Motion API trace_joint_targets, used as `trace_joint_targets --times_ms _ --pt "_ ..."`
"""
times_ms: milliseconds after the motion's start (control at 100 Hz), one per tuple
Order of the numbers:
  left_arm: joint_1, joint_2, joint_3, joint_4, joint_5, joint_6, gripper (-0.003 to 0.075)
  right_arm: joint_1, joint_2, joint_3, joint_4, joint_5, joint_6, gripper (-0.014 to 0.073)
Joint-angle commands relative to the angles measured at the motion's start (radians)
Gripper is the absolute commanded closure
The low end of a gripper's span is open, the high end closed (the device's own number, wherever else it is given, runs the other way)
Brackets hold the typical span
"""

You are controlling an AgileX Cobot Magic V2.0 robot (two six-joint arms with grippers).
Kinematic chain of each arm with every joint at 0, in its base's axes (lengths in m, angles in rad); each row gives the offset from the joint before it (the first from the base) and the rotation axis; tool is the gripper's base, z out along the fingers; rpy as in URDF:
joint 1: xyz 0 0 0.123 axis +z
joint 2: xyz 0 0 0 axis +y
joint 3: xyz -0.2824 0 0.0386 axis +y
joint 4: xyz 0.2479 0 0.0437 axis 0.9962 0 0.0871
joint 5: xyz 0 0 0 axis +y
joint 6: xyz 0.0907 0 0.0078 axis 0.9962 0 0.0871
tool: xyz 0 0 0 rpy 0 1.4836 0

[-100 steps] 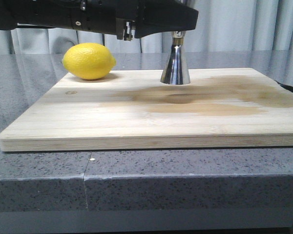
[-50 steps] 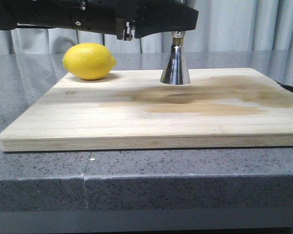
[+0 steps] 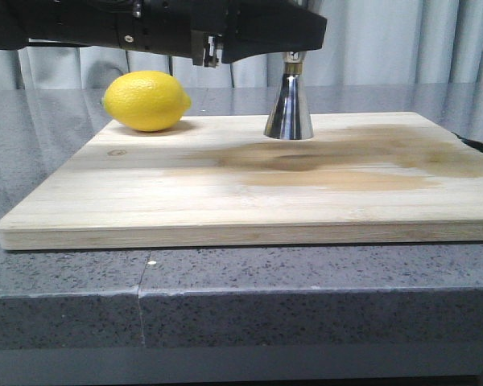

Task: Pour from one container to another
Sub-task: 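Tilt the beaker with the right gripper, pouring liquid into the jigger, then tilt the beaker upright and carry it back toward its spot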

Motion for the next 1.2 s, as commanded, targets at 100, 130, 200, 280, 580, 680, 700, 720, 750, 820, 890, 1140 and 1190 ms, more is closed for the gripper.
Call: trace_joint_targets --times_ms 100,130,200,280,580,680,700,720,750,820,890,1140,1190 --pt "-0.005 -0.052 -0.033 -0.081 0.059 -0.006 0.0512 -0.028 -0.076 -0.036 0.059 -0.075 0.215 0.0307" --pt "-0.005 -0.052 -0.033 -0.081 0.059 -0.006 0.0512 -0.037 -0.086 -0.036 0.073 -0.075 0.235 0.0307" --pt "-0.005 -0.052 -0.033 -0.081 0.059 -0.006 0.0512 -0.064 -0.105 -0.036 0.118 -0.062 0.272 0.0307" --pt "-0.005 -0.052 -0.033 -0.081 0.059 -0.006 0.0512 -0.102 -0.126 -0.036 0.189 -0.024 0.276 0.0307" --pt "-0.005 -0.052 -0.033 -0.081 0.059 -0.006 0.0512 -0.261 -0.202 0.025 0.380 0.008 0.276 0.0307" --pt "-0.005 -0.052 -0.033 -0.081 0.059 -0.006 0.0512 -0.311 -0.222 0.097 0.433 -0.054 0.272 0.0307" --pt "-0.005 -0.052 -0.033 -0.081 0.059 -0.006 0.0512 -0.319 -0.228 0.115 0.442 -0.064 0.272 0.0307" --pt "-0.005 -0.052 -0.033 -0.081 0.059 -0.006 0.0512 -0.326 -0.230 0.133 0.454 -0.083 0.272 0.0307" --pt "-0.005 -0.052 -0.033 -0.081 0.059 -0.006 0.0512 -0.333 -0.234 0.160 0.467 -0.115 0.272 0.0307" --pt "-0.005 -0.052 -0.033 -0.081 0.059 -0.006 0.0512 -0.342 -0.242 0.230 0.492 -0.189 0.272 0.0307" --pt "-0.005 -0.052 -0.033 -0.081 0.059 -0.006 0.0512 -0.342 -0.251 0.308 0.523 -0.291 0.267 0.0307" --pt "-0.005 -0.052 -0.033 -0.081 0.059 -0.006 0.0512 -0.333 -0.251 0.602 0.758 -0.753 0.261 0.0307" --pt "-0.005 -0.052 -0.033 -0.081 0.059 -0.006 0.0512 -0.318 -0.251 0.646 0.815 -0.834 0.261 0.0307"
